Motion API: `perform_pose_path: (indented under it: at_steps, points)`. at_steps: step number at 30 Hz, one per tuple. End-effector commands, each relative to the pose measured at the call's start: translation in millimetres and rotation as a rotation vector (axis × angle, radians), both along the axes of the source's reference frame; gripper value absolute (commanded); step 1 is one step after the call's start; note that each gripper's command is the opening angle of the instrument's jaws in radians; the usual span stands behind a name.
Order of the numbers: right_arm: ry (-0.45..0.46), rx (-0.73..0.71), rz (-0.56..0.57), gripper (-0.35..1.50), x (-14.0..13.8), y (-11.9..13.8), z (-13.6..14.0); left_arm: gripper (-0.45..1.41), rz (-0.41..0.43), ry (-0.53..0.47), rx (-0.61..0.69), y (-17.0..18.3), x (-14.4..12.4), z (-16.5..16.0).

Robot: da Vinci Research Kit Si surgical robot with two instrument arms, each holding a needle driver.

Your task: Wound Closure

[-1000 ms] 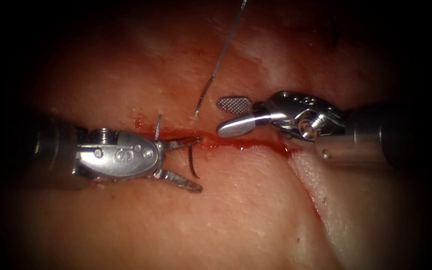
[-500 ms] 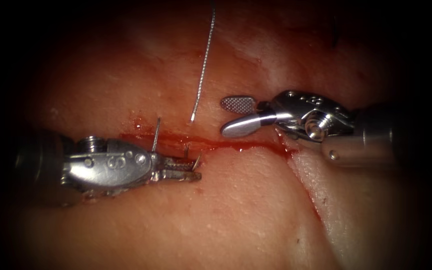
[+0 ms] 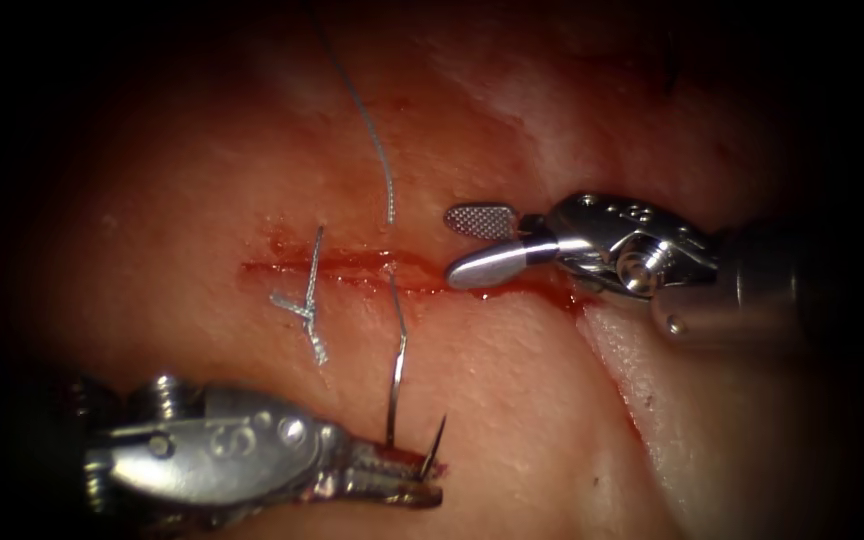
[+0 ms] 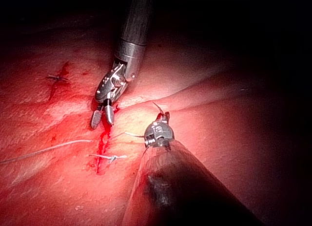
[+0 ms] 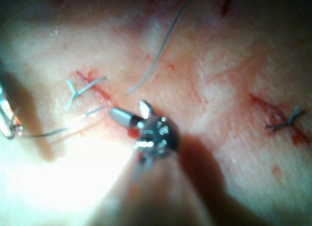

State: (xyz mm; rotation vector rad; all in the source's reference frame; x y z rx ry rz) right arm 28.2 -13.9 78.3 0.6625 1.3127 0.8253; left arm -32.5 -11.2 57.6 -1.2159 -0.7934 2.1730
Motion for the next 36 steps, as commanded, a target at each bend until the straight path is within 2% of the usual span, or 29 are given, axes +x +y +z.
perform_pose_path:
  at_steps: [1, 2, 7, 8, 13, 17, 20, 22, 25, 28, 30, 35, 36]
  points:
    - [0.005, 0.001, -0.006, 1.25, 0.5, -0.5, 0.2, -0.45, 0.003, -0.010, 0.001, -0.2, -0.4, 0.0]
    - [0.007, 0.003, -0.008, 1.25, 0.2, -0.7, -0.2, -0.45, 0.000, -0.024, 0.001, 0.2, -0.3, -1.2]
    - [0.014, 0.014, -0.017, 1.26, -1.0, -0.9, -1.9, -0.45, -0.019, -0.048, -0.158, 2.8, 0.4, -3.9]
    - [0.014, 0.014, -0.017, 1.26, -1.0, -0.9, -1.9, -0.45, -0.019, -0.048, -0.158, 2.8, 0.4, -3.9]
    - [0.020, 0.019, -0.021, 1.21, -2.2, -1.8, -5.0, -0.45, -0.031, -0.020, -0.372, 7.1, 2.2, -3.9]
    - [0.024, 0.026, -0.019, 1.20, -1.8, -2.7, -6.9, -0.45, -0.053, -0.008, -0.435, 11.3, 3.2, -4.2]
    - [0.017, 0.033, -0.021, 1.11, -1.4, -3.3, -8.4, -0.45, -0.096, -0.022, -0.501, 16.4, 3.6, -5.7]
    - [0.008, 0.018, -0.025, 1.11, -1.2, -3.1, -8.5, -0.45, -0.111, -0.028, -0.523, 18.1, 3.7, -6.5]
    - [-0.045, -0.069, -0.027, 1.09, -0.8, -2.4, -8.5, -0.45, -0.126, -0.022, -0.529, 17.9, 4.0, -6.8]
    - [-0.110, -0.124, 0.035, 1.06, -0.3, -1.9, -8.2, -0.45, -0.130, -0.011, -0.542, 16.7, 4.2, -6.0]
    - [-0.149, -0.153, 0.060, 0.96, 0.4, -1.7, -8.0, -0.45, -0.123, -0.018, -0.554, 15.2, 4.5, -4.7]
    - [-0.144, -0.143, 0.056, 0.94, 0.4, -1.9, -8.2, -0.45, -0.101, -0.047, -0.572, 11.7, 4.2, -3.0]
    - [-0.138, -0.096, 0.062, 0.94, 0.3, -1.9, -8.4, -0.45, -0.093, -0.056, -0.582, 10.2, 4.0, -2.4]
